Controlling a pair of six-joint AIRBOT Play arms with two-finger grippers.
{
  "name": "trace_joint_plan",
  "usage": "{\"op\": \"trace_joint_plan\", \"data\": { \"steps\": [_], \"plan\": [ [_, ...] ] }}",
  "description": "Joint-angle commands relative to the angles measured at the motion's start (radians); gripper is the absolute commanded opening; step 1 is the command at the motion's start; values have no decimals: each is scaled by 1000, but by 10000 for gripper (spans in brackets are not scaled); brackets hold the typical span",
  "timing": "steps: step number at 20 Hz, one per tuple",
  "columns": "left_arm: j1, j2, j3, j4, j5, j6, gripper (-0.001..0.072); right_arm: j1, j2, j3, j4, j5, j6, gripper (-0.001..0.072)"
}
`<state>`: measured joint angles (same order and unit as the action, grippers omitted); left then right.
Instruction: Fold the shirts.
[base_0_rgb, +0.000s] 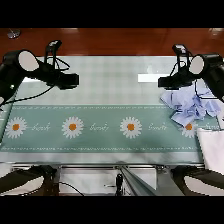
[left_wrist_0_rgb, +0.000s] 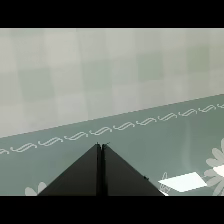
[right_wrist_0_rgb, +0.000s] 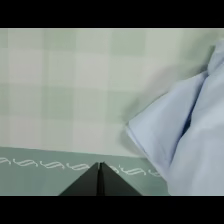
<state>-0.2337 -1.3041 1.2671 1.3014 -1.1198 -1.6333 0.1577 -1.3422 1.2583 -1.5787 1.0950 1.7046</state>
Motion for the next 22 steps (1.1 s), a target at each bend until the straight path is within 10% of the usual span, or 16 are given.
{"op": "trace_joint_plan", "data": {
  "steps": [1,2,3,4,9,19,20,22],
  "plan": [
    [1,-3,1,2,92,1,25,1,0,1,-26,-106,-2,24],
    [3,-8,1,14,130,0,102,1,0,1,-66,-134,0,81],
    [4,-15,1,47,170,0,429,1,0,1,-126,-136,14,466],
    [4,-21,1,94,194,-1,703,1,0,1,-218,-127,37,628],
    [69,-30,0,229,193,-8,705,-204,-12,0,-455,-29,190,626],
    [113,-129,1,220,169,-14,704,-470,-285,1,-42,-16,163,616],
    [113,-138,1,220,161,-14,704,-471,-304,1,23,6,117,541],
    [118,-144,1,222,117,2,704,-471,-295,9,160,21,-22,28]
  ]
}}
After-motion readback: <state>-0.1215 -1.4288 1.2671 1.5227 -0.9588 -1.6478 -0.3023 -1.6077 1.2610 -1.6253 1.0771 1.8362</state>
